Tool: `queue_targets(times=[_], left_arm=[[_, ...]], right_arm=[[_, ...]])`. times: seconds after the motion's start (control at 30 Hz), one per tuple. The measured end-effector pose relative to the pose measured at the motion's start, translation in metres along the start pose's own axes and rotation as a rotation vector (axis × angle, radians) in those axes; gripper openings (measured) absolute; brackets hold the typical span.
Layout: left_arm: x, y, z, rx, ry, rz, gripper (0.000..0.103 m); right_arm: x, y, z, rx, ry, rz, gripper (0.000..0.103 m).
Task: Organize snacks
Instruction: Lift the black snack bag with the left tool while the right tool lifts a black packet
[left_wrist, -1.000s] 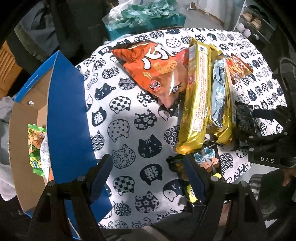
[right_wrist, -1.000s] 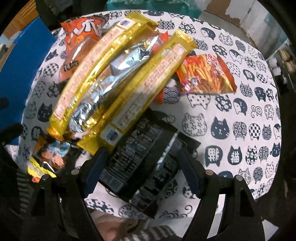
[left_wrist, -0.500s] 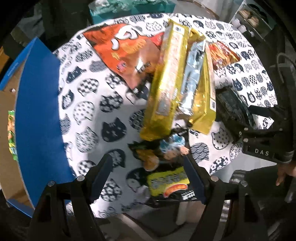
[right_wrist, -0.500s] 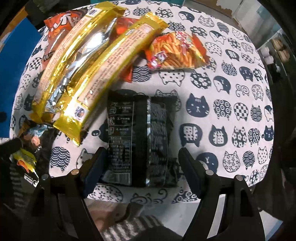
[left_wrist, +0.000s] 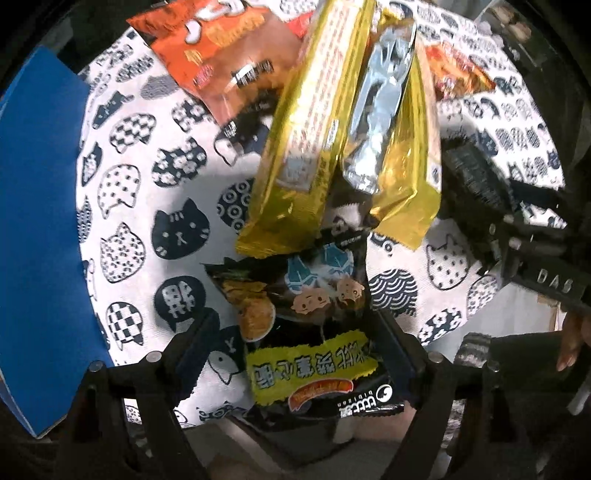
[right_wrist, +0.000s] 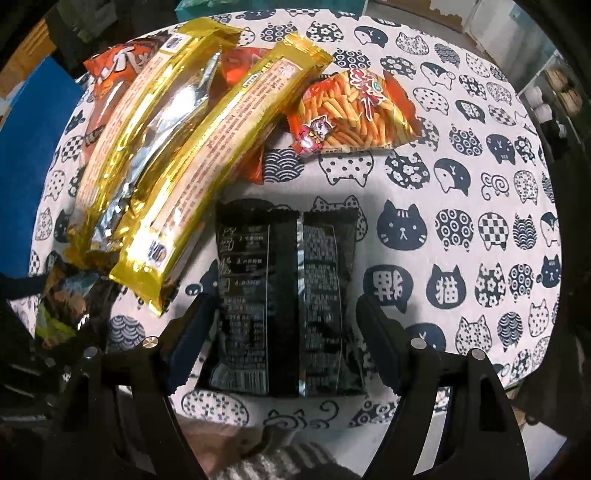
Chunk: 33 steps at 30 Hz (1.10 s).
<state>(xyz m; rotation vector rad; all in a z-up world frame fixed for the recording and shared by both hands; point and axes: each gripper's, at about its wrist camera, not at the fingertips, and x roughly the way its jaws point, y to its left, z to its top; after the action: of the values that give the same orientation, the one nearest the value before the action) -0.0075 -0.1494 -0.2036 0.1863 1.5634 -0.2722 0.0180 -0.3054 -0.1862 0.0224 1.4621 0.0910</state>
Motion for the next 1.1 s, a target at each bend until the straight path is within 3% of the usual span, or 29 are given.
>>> queue_targets(times=[0.2,0.27,0.33,0.4,0.5,0.7,1.1], left_arm=[[0.019,-0.005,-0.002,-0.006,-0.001,-0.043,0.086],[0.019,-0.006,-0.003,0.009,-0.017,-0.039,0.079],[0.015,-0.003,-0.005,0.022,-0.028,-0.034,0.072],[0.015,-0.004,-0.006,0.039,-0.029,-0.042,0.065],[0.012,0.001,-0.002,0.049,-0.02,-0.047,0.063],[-0.007,0.023,-0.003,0.078,-0.049,-0.002,0.063],[-0.063,0.046,0.009,0.108,-0.219,0.118,0.063]], right_arm=[[0.019,0.001,0.009,-0.028,0.01,-0.022,0.078],[0.021,0.0,0.009,-0.038,0.013,-0.013,0.076],[0.019,-0.001,0.008,-0.051,0.012,-0.011,0.064],[0.014,-0.001,0.005,-0.048,0.011,-0.002,0.059],[0.007,-0.009,-0.002,-0.032,0.014,0.007,0.058],[-0.012,-0.029,-0.006,-0.023,-0.009,-0.01,0.058],[-0.061,-0.012,0.005,-0.04,-0.109,-0.031,0.058]])
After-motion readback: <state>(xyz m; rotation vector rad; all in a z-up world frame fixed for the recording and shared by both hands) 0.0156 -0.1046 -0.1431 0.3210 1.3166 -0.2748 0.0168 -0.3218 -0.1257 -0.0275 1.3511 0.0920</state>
